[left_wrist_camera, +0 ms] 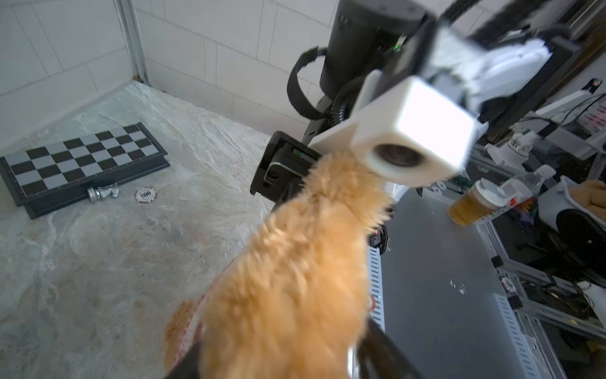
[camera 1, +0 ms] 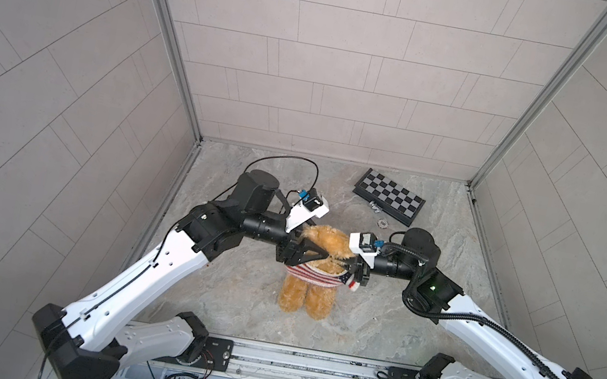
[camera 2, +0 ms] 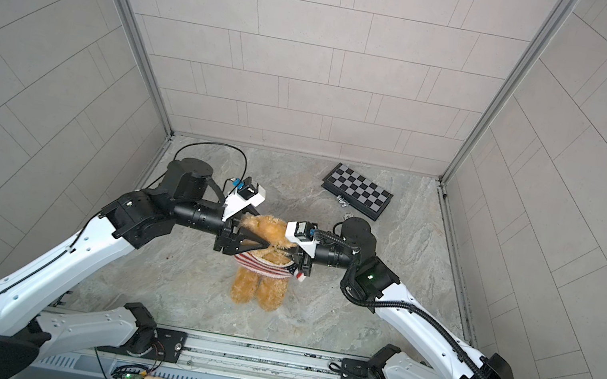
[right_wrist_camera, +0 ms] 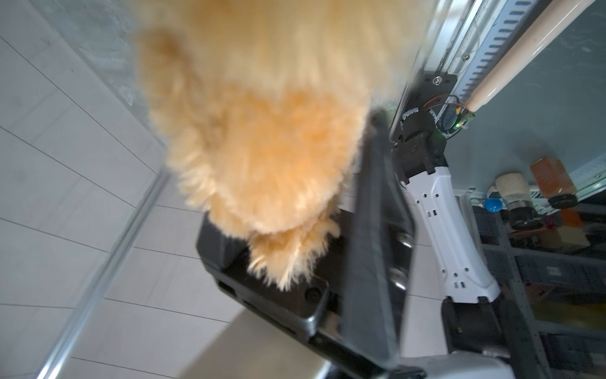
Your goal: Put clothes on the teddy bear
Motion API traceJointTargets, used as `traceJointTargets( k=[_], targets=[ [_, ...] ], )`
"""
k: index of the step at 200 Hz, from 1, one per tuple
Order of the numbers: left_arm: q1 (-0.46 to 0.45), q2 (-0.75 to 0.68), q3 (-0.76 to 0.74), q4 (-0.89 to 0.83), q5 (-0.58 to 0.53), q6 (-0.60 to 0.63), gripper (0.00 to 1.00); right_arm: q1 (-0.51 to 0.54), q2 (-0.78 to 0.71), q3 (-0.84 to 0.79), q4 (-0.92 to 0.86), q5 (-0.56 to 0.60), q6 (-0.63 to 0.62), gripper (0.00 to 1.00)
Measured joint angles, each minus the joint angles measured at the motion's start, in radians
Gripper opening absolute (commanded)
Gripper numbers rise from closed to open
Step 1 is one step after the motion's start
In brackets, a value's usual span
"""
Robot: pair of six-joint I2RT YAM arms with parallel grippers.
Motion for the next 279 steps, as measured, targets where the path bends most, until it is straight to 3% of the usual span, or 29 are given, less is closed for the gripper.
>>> traceJointTargets(
  k=[35, 49, 68, 87, 105, 111, 118, 129, 138, 162, 194, 234, 279],
  targets=[
    [0.289, -0.149, -0.186, 0.209, 0.010, -0.264, 0.44, -0.171, 0.069, -0.105, 0.355, -0.090, 0.227, 0.00],
    [0.315, -0.159, -0.226, 0.250, 0.020, -0.336, 0.28, -0.208, 0.155, -0.099, 0.576, -0.143, 0.370, 0.00],
    [0.317, -0.160, -0.248, 0.261, 0.024, -0.388, 0.20, -0.224, 0.233, -0.063, 0.752, -0.217, 0.505, 0.00],
    [0.317, -0.157, -0.241, 0.259, 0.027, -0.394, 0.22, -0.223, 0.246, -0.052, 0.852, -0.267, 0.571, 0.00],
    [0.317, -0.138, -0.228, 0.263, 0.039, -0.408, 0.46, -0.222, 0.246, -0.048, 0.916, -0.299, 0.605, 0.00],
    [0.317, -0.128, -0.227, 0.274, 0.047, -0.414, 0.50, -0.223, 0.246, -0.047, 0.927, -0.306, 0.613, 0.00],
    [0.317, -0.119, -0.228, 0.286, 0.058, -0.419, 0.49, -0.223, 0.246, -0.046, 0.941, -0.313, 0.619, 0.00],
    [0.317, -0.113, -0.247, 0.324, 0.077, -0.428, 0.36, -0.223, 0.246, -0.044, 0.953, -0.319, 0.626, 0.00],
    [0.317, -0.120, -0.286, 0.380, 0.095, -0.443, 0.32, -0.223, 0.246, -0.040, 0.959, -0.322, 0.633, 0.00],
    [0.281, -0.159, -0.434, 0.547, 0.121, -0.543, 0.40, -0.223, 0.249, -0.012, 0.963, -0.327, 0.639, 0.00],
    [0.185, -0.161, -0.520, 0.735, 0.122, -0.674, 0.37, -0.223, 0.253, 0.032, 0.977, -0.337, 0.647, 0.00],
    [0.183, -0.163, -0.560, 0.939, 0.122, -0.829, 0.38, -0.224, 0.256, 0.039, 0.996, -0.340, 0.647, 0.00],
    [0.235, -0.235, -0.578, 0.967, 0.101, -0.936, 0.29, -0.248, 0.256, 0.038, 0.999, -0.344, 0.630, 0.00]
  ],
)
